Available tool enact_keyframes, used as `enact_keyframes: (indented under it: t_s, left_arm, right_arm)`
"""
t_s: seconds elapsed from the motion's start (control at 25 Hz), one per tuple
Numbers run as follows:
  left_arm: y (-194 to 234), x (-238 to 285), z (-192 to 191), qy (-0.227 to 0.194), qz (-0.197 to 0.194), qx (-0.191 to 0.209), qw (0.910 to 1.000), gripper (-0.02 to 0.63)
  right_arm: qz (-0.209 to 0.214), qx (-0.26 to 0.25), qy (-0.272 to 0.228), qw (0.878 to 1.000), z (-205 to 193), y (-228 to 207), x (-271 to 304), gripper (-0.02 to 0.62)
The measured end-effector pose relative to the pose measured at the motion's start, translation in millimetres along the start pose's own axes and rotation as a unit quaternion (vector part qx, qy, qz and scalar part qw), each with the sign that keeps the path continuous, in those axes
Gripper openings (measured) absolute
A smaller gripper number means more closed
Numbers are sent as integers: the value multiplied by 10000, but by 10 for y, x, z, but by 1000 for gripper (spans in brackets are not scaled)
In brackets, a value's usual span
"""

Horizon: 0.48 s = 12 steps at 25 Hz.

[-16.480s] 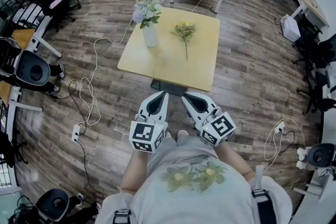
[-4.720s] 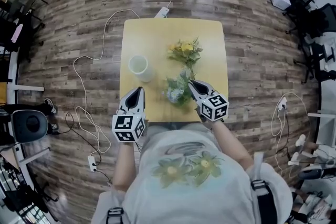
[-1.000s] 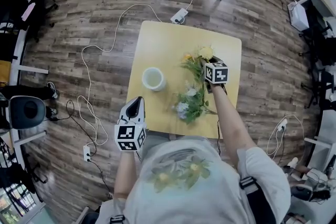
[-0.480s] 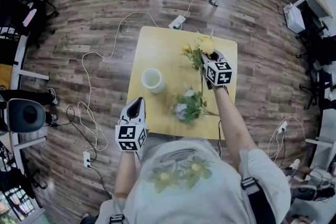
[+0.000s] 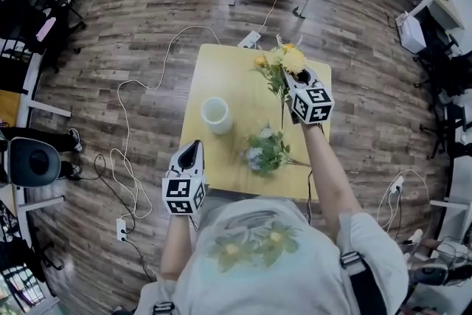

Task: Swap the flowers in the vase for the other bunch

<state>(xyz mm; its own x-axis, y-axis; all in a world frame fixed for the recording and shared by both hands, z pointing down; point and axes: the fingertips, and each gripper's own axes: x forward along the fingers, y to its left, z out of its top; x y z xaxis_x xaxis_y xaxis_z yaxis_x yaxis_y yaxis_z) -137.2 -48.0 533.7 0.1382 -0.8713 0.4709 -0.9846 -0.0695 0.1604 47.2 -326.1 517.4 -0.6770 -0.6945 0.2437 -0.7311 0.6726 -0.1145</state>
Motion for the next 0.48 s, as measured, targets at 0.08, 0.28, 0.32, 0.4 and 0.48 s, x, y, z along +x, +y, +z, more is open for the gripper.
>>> enact_keyframes:
  t_s: [0.08, 0.28, 0.32, 0.4, 0.48]
  left_arm:
    - [10, -48, 21, -47, 19, 13, 10000, 17]
    - [54, -143, 70, -183, 101, 11, 9998, 17]
    - [63, -162, 76, -207, 114, 3, 9997, 17]
    - [77, -193, 95, -244, 124, -7, 9996, 17]
    - [71, -220, 115, -265, 114, -2, 9996, 17]
  right_arm:
    - [15, -57, -157, 9999, 130, 56, -51, 95]
    - [112, -152, -601, 9980, 484, 212, -194, 95]
    - [163, -155, -665, 9975, 543, 258, -219, 95]
    - [276, -157, -779, 9965, 663, 361, -257, 95]
    - [384, -177, -894, 9951, 783, 469, -294, 95]
